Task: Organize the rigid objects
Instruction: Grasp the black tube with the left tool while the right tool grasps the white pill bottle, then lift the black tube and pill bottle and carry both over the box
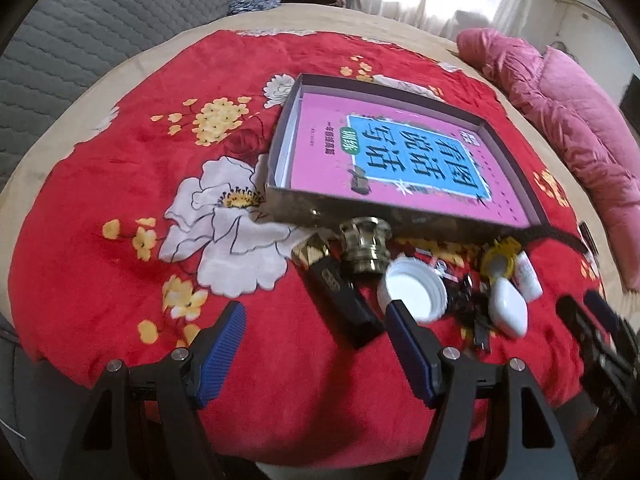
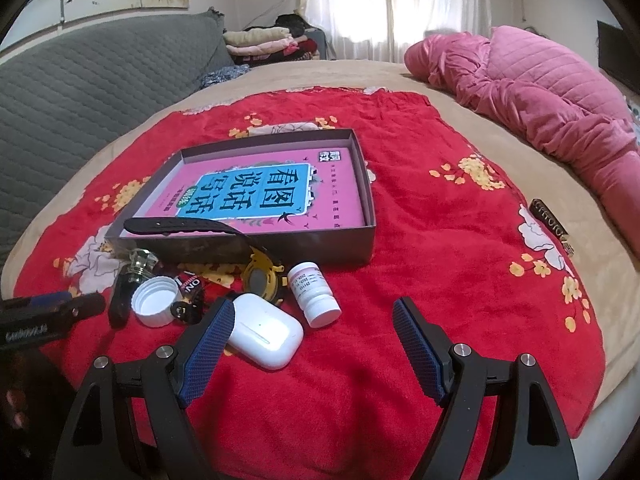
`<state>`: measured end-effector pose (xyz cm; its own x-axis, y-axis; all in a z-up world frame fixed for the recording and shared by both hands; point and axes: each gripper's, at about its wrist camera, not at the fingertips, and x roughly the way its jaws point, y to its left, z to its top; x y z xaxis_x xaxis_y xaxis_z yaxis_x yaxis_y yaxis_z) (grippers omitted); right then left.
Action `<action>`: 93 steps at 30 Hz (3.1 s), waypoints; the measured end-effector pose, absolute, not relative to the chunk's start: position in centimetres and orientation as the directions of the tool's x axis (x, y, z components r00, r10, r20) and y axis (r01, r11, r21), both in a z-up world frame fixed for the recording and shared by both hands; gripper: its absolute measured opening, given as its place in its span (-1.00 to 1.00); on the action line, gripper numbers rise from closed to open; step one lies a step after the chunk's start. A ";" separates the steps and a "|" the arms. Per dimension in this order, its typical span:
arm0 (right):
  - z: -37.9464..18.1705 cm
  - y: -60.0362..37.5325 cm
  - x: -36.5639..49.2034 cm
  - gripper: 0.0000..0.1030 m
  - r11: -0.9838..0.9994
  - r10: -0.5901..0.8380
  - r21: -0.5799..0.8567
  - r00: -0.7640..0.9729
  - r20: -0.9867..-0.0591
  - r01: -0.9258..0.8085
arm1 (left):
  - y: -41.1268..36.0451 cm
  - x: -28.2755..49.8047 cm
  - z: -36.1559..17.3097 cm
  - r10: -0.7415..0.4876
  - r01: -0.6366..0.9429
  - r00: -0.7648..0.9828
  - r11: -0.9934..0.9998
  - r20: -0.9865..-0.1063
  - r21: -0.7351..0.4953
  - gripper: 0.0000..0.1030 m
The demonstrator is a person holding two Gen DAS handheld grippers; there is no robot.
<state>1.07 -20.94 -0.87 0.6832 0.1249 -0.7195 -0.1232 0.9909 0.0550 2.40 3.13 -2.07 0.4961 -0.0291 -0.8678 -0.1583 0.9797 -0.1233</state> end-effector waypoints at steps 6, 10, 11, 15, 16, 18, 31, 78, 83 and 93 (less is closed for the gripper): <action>-1.5 -20.9 1.7 0.59 0.991 0.120 0.043 0.681 -0.723 -0.128 | 2.9 3.9 -4.0 -0.019 -0.184 0.442 0.977 -0.897 -0.111 0.39; -2.0 -21.1 2.2 0.59 0.992 0.111 0.041 0.676 -0.728 -0.119 | 3.1 4.2 -4.9 -0.032 -0.185 0.426 0.975 -0.904 -0.121 0.39; -2.1 -21.2 2.3 0.59 0.993 0.107 0.039 0.676 -0.729 -0.116 | 3.2 4.3 -5.0 -0.033 -0.186 0.424 0.975 -0.905 -0.123 0.40; -2.4 -21.5 2.7 0.59 0.993 0.098 0.033 0.675 -0.731 -0.109 | 3.9 4.3 -5.3 -0.049 -0.194 0.417 0.971 -0.907 -0.141 0.42; -2.6 -21.5 2.8 0.59 0.994 0.096 0.030 0.675 -0.731 -0.110 | 4.0 4.3 -5.3 -0.047 -0.195 0.415 0.971 -0.909 -0.140 0.42; -2.8 -21.6 3.0 0.59 0.994 0.092 0.023 0.675 -0.732 -0.110 | 4.3 4.2 -5.4 -0.040 -0.199 0.411 0.971 -0.911 -0.132 0.42; -4.4 -22.5 4.8 0.59 0.995 0.060 -0.012 0.660 -0.749 -0.104 | 4.6 5.0 -5.7 -0.006 -0.163 0.428 0.983 -0.904 -0.084 0.36; -3.9 -23.6 6.3 -0.47 0.972 0.221 0.100 0.698 -0.681 -0.211 | 4.8 4.6 -5.1 -0.027 -0.107 0.497 0.990 -0.867 -0.093 -0.54; -3.4 -23.2 5.7 -0.47 0.968 0.233 0.085 0.707 -0.667 -0.238 | 4.7 4.0 -4.3 -0.041 -0.101 0.505 0.989 -0.862 -0.106 -0.54; -2.3 -23.6 5.3 -0.47 0.966 0.250 0.108 0.733 -0.632 -0.236 | 4.3 3.0 -2.0 -0.049 -0.074 0.547 0.992 -0.835 -0.107 -0.55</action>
<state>5.35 -23.56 -2.33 0.7334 0.2497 -0.6323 -0.2358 0.9658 0.1079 3.02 4.30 -1.95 0.5473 -0.0489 -0.8355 -0.0741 0.9915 -0.1066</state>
